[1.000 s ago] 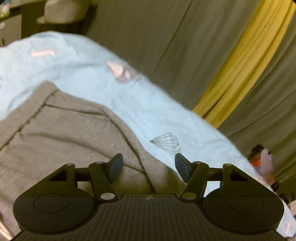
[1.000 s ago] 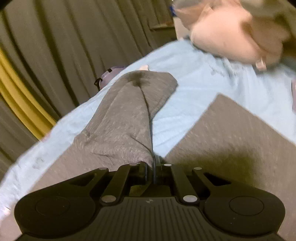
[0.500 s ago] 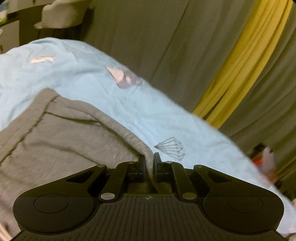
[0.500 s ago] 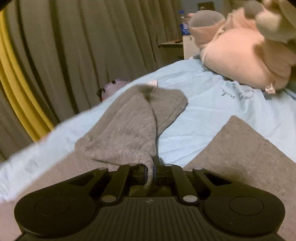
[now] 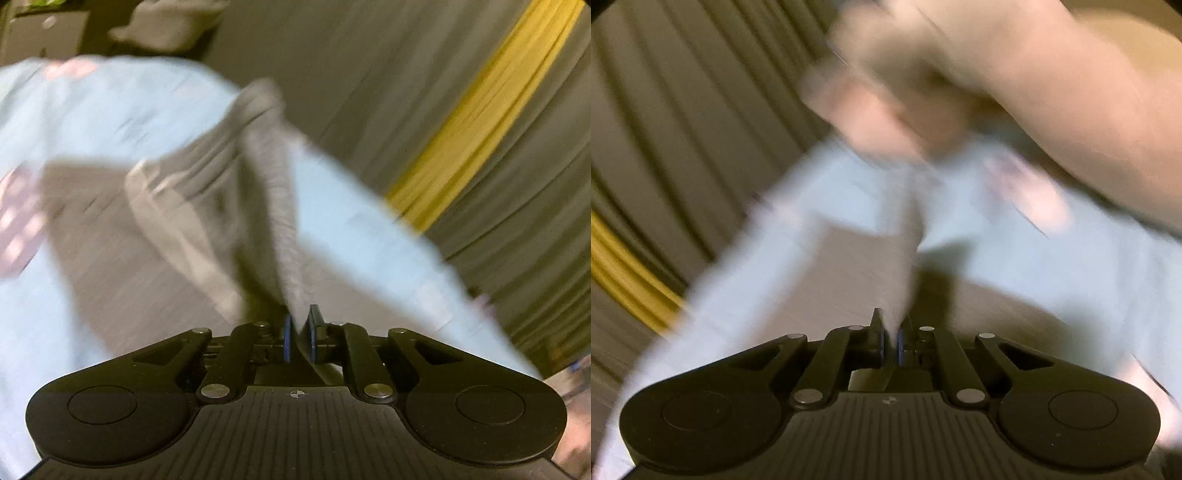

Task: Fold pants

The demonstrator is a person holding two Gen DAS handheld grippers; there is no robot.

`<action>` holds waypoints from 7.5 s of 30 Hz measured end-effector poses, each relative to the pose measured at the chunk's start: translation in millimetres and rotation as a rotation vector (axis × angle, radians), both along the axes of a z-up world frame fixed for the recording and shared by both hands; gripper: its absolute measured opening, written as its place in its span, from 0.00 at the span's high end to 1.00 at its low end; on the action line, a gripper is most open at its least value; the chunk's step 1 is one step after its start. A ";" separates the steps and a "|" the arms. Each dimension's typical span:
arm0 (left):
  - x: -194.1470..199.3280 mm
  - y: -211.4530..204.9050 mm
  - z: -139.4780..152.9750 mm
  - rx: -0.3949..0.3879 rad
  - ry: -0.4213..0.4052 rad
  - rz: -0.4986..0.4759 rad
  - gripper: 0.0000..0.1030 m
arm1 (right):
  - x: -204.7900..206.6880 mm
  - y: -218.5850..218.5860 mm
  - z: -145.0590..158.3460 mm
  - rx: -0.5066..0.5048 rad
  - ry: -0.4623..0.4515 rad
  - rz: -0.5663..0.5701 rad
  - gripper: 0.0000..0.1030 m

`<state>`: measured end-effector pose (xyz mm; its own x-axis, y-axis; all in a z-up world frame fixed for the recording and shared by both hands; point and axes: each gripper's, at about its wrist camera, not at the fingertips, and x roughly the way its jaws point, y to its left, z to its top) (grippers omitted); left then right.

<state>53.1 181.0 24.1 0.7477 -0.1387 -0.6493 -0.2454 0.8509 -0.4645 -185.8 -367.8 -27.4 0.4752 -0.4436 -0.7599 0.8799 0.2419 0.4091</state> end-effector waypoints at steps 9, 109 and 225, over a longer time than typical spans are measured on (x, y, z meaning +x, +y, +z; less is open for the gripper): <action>9.1 21.6 -0.9 0.032 -0.069 0.175 0.10 | 8.0 -8.9 0.0 0.018 -0.061 0.044 0.54; -12.2 98.8 -35.4 -0.089 0.044 0.211 0.86 | -42.4 -30.1 23.8 0.075 -0.104 0.146 0.96; -36.7 -132.4 -22.7 0.137 0.021 -0.219 0.00 | 22.6 49.7 27.3 0.020 -0.146 0.444 0.14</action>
